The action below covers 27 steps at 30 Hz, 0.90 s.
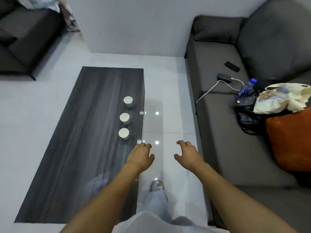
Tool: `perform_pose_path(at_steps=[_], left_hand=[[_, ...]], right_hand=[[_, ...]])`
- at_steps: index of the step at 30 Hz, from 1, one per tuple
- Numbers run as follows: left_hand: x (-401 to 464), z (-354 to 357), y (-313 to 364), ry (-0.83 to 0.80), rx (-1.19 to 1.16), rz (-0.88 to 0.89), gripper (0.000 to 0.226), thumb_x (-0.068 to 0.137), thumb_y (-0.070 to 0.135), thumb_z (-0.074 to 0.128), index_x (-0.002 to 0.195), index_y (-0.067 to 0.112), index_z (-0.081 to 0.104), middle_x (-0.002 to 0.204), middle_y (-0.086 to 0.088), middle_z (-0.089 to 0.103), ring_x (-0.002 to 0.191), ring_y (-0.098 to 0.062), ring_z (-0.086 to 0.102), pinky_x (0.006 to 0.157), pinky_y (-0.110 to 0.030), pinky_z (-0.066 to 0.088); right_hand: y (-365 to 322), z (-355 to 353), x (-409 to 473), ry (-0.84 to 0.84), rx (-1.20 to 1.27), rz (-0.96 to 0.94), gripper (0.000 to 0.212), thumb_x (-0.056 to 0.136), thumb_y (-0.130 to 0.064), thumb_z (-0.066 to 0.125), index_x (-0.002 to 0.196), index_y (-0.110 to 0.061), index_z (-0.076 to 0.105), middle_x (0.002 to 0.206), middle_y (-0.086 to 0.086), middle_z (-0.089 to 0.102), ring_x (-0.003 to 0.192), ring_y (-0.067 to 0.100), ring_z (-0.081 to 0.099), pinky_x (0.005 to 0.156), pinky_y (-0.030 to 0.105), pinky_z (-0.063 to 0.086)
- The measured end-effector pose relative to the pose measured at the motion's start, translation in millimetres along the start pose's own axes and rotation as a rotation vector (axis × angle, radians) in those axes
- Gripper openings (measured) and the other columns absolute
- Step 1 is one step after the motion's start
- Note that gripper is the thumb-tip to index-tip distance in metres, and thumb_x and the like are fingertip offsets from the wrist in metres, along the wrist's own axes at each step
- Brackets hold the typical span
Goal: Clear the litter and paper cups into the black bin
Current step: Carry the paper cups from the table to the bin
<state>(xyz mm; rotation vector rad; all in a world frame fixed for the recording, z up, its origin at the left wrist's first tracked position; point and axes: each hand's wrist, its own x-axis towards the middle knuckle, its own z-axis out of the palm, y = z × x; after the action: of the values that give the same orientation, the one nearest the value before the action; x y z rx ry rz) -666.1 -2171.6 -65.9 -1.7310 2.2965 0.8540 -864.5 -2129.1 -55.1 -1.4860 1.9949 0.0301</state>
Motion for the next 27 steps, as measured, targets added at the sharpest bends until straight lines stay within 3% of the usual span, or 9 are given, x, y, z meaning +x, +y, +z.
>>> perform_pose_path(at_steps=[4,12,15,19,24,27], left_hand=[[43.8,-33.9,-9.6,0.052,-0.029,-0.070,0.041,0.093,0.033,0.048,0.128,0.012,0.048,0.128,-0.008,0.050,0.121,-0.027,0.044,0.093,-0.037,0.041],[96.3,-72.4,-56.3,0.094,-0.165,-0.342,0.035,0.092,0.034,0.048,0.121,0.016,0.052,0.124,-0.005,0.052,0.117,-0.025,0.046,0.086,-0.036,0.043],[120.6,-84.6,-74.3,0.139,-0.256,-0.459,0.035,0.092,0.033,0.050,0.124,0.019,0.053,0.128,-0.003,0.051,0.121,-0.023,0.045,0.089,-0.035,0.043],[159.0,-105.0,-93.9,0.165,-0.308,-0.597,0.029,0.093,0.030,0.047,0.114,0.012,0.052,0.122,-0.008,0.052,0.116,-0.025,0.047,0.089,-0.037,0.042],[186.1,-116.3,-103.7,0.172,-0.418,-0.772,0.037,0.093,0.032,0.047,0.125,0.015,0.048,0.126,-0.006,0.049,0.121,-0.024,0.044,0.093,-0.036,0.041],[191.8,-110.6,-108.8,0.169,-0.507,-0.877,0.033,0.092,0.032,0.048,0.119,0.013,0.050,0.123,-0.008,0.051,0.119,-0.026,0.046,0.093,-0.036,0.042]], right_hand=[[-19.5,-35.5,64.6,-0.017,-0.053,-0.048,0.056,0.093,-0.029,0.053,0.144,-0.020,0.032,0.139,0.007,0.040,0.121,0.027,0.044,0.089,0.036,0.046],[-91.6,-69.2,171.0,-0.164,-0.169,-0.244,0.057,0.092,-0.028,0.054,0.144,-0.019,0.032,0.140,0.008,0.041,0.124,0.028,0.043,0.097,0.038,0.045],[-125.1,-77.2,219.2,-0.215,-0.241,-0.357,0.057,0.092,-0.029,0.055,0.144,-0.020,0.032,0.140,0.009,0.041,0.124,0.028,0.044,0.098,0.039,0.045],[-170.6,-88.1,285.1,-0.271,-0.289,-0.488,0.054,0.092,-0.034,0.058,0.140,-0.020,0.037,0.142,0.008,0.043,0.123,0.028,0.047,0.101,0.037,0.044],[-219.1,-93.5,348.4,-0.370,-0.394,-0.612,0.053,0.091,-0.033,0.059,0.138,-0.021,0.038,0.143,0.007,0.044,0.127,0.030,0.046,0.106,0.044,0.043],[-240.5,-84.2,370.4,-0.439,-0.459,-0.679,0.055,0.090,-0.031,0.061,0.139,-0.020,0.038,0.141,0.006,0.045,0.126,0.030,0.047,0.105,0.045,0.043]])
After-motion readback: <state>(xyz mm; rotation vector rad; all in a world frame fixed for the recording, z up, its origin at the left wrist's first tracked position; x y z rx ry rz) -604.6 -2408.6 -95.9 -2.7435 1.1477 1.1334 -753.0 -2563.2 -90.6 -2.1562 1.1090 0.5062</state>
